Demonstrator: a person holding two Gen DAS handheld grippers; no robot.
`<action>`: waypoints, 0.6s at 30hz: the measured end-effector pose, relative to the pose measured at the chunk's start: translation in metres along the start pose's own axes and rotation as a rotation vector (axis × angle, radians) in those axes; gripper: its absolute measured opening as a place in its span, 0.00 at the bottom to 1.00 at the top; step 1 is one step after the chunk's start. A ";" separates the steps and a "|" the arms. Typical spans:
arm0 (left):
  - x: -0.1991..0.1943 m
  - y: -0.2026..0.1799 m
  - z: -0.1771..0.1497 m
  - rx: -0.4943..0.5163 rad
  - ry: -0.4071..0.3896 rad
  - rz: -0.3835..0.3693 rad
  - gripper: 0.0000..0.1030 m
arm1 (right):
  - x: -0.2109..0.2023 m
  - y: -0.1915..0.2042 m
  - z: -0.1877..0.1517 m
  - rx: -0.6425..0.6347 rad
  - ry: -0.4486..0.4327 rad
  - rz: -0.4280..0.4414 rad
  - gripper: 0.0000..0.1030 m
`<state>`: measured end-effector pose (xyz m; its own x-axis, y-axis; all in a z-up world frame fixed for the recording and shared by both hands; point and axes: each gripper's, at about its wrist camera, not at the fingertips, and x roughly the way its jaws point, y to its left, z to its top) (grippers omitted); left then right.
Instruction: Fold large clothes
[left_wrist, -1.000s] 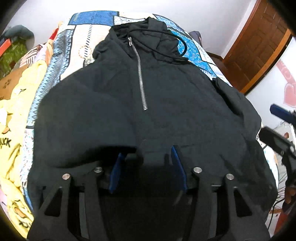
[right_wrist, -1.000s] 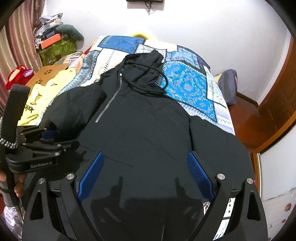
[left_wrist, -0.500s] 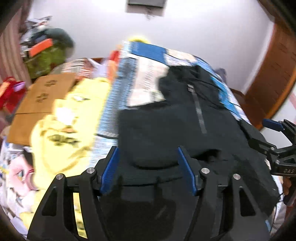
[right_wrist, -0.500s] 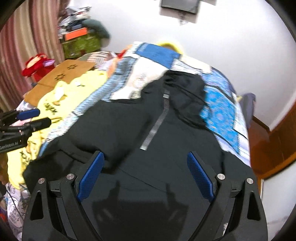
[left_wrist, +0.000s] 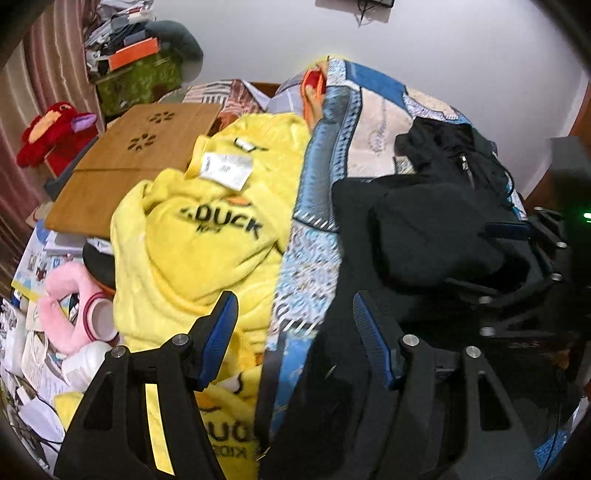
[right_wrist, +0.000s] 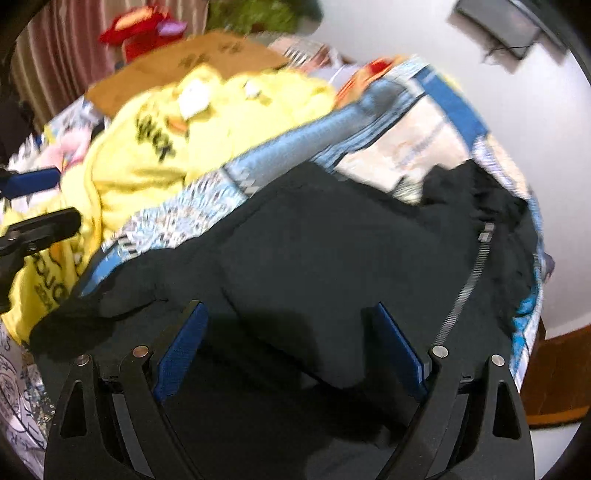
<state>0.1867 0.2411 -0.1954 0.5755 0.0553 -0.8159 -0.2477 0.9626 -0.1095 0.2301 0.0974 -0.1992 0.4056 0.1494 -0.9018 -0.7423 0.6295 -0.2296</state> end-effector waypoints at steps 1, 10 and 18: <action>0.003 0.002 -0.003 -0.006 0.007 0.001 0.62 | 0.009 0.005 0.002 -0.019 0.028 0.003 0.85; 0.033 0.004 -0.021 -0.010 0.094 -0.013 0.62 | 0.046 0.019 0.004 -0.120 0.058 -0.091 0.51; 0.041 -0.012 -0.028 0.043 0.131 -0.011 0.62 | 0.024 0.015 0.003 -0.077 -0.036 -0.066 0.22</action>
<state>0.1916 0.2244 -0.2435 0.4705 0.0119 -0.8823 -0.2062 0.9737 -0.0968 0.2306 0.1132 -0.2235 0.4728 0.1383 -0.8703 -0.7515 0.5790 -0.3163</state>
